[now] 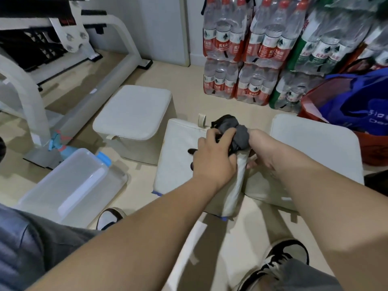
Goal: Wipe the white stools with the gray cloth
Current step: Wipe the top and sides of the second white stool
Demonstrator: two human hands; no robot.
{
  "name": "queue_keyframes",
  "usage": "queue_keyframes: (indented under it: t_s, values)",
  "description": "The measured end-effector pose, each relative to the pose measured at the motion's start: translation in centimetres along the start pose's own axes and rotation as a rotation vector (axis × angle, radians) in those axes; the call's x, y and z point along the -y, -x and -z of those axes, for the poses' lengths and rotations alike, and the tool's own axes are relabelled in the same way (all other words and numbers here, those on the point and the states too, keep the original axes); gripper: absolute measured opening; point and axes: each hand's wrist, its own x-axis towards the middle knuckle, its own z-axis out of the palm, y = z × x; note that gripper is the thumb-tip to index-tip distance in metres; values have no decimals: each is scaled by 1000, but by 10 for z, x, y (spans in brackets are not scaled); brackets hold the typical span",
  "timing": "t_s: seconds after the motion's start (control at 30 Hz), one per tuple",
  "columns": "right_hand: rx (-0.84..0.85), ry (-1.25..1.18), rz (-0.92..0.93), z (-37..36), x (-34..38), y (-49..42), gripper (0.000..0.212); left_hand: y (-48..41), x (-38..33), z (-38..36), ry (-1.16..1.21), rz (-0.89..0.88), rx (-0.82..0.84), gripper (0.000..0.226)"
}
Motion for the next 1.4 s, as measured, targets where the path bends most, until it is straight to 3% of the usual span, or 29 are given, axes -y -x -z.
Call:
queue_keyframes:
  t_s: [0.13,0.2,0.4,0.47,0.53,0.63,0.73,0.93,1.03,1.13,1.23,1.3,1.4]
  values:
    - [24,-41,49,-2,-3,2,49,37,10,-19,-30,-52,45,63]
    - [42,47,139,-6,0,6,33,65,25,-25,-68,-87,144,62]
    - [34,175,164,-6,-2,14,42,117,60,-8,6,-70,541,50]
    - [13,164,168,-7,-3,18,43,111,60,11,136,17,469,49]
    - [1,170,149,-9,-2,19,38,89,55,28,233,42,221,45]
    - [-26,71,38,-12,-3,20,69,40,37,41,271,16,-52,56]
    - [-54,43,110,-14,-4,18,26,11,19,29,55,7,8,69]
    - [-53,164,253,-11,-12,6,46,43,15,-4,-35,37,88,73]
    - [-42,232,337,-11,-17,5,51,87,38,-16,-50,-24,229,69]
    - [-43,218,282,-12,-13,6,46,127,65,-18,-6,-56,412,60]
    - [-49,170,249,-16,-10,12,52,133,83,1,100,44,534,50]
    - [-58,195,253,-17,-11,14,60,118,82,21,235,131,420,43]
    - [-51,195,249,-18,-11,15,57,75,71,49,341,196,5,44]
